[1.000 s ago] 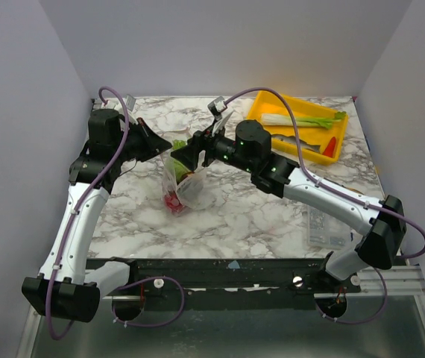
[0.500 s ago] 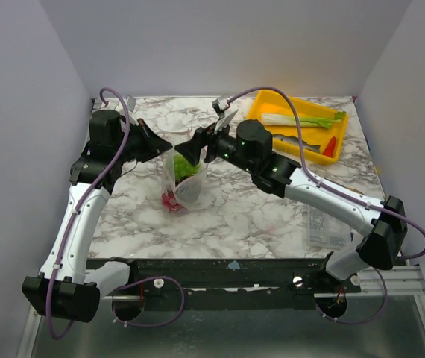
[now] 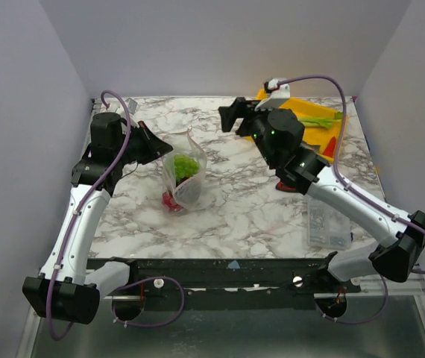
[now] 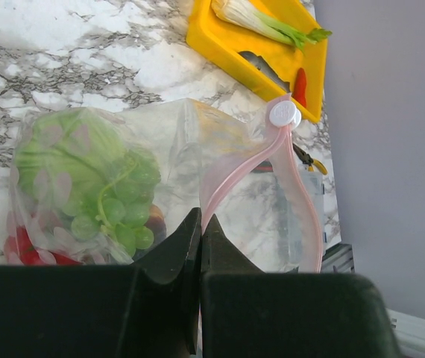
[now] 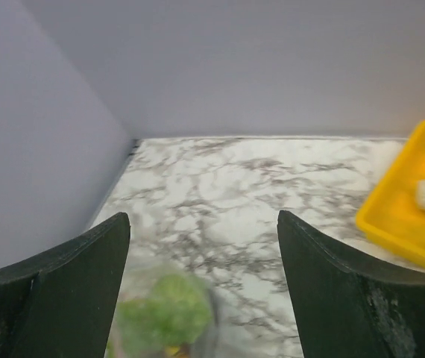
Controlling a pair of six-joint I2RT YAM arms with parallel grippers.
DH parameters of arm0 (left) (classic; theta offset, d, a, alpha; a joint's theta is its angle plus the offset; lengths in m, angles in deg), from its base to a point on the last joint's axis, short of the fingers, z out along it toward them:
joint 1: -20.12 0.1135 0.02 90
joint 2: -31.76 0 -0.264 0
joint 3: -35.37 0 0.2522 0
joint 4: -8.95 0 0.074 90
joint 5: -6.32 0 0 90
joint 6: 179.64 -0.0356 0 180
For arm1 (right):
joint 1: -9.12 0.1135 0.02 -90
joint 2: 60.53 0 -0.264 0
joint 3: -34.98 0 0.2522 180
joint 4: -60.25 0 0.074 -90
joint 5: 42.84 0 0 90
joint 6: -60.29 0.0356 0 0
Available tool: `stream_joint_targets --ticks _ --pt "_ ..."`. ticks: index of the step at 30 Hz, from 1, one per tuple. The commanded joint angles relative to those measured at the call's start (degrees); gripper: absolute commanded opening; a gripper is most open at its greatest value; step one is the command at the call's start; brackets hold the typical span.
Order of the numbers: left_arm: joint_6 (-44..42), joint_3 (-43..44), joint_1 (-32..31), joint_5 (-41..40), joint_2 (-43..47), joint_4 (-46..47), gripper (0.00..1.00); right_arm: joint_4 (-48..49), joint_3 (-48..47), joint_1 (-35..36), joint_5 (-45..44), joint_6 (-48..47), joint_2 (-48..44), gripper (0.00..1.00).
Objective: Place the food in the zip-top bag and seal the zipper
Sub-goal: Pick up the fake vegetable from the bin.
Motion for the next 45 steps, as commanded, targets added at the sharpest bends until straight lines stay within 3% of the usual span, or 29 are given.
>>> stream_joint_targets --ticks 1,5,10,14,17,22,30,36,45 --pt "-0.51 0.41 0.35 0.69 1.37 1.19 0.00 -7.02 -0.52 -11.43 -6.44 4.62 -0.54 0.82" --pt "-0.81 1.29 0.36 0.38 1.16 0.63 0.00 -9.56 0.06 -23.40 -2.84 10.41 1.12 0.82" --pt "-0.62 1.10 0.36 0.06 1.27 0.90 0.00 -11.33 0.29 -38.43 7.80 20.17 7.02 0.81" --pt "-0.67 0.81 0.38 0.12 1.44 0.86 0.00 -13.99 -3.23 -45.13 11.48 21.85 15.99 0.82" --pt "-0.92 0.80 0.42 0.04 1.47 0.60 0.00 -21.76 -10.09 -48.82 13.42 21.62 24.74 0.82" --pt "-1.55 0.88 0.45 -0.47 1.25 0.23 0.00 -33.72 -20.46 -50.15 7.99 16.37 35.68 0.80" --pt "-1.82 0.97 0.41 0.15 -0.43 0.23 0.00 -33.58 -17.82 -50.15 -6.60 9.58 39.25 0.79" --pt "-1.93 1.05 0.45 0.19 -1.75 0.07 0.00 -30.54 -13.43 -52.62 -5.88 9.20 40.94 0.79" --pt "-2.02 1.41 0.43 0.01 -2.12 -0.45 0.00 -31.04 -14.47 -54.06 -6.11 8.97 46.55 0.72"
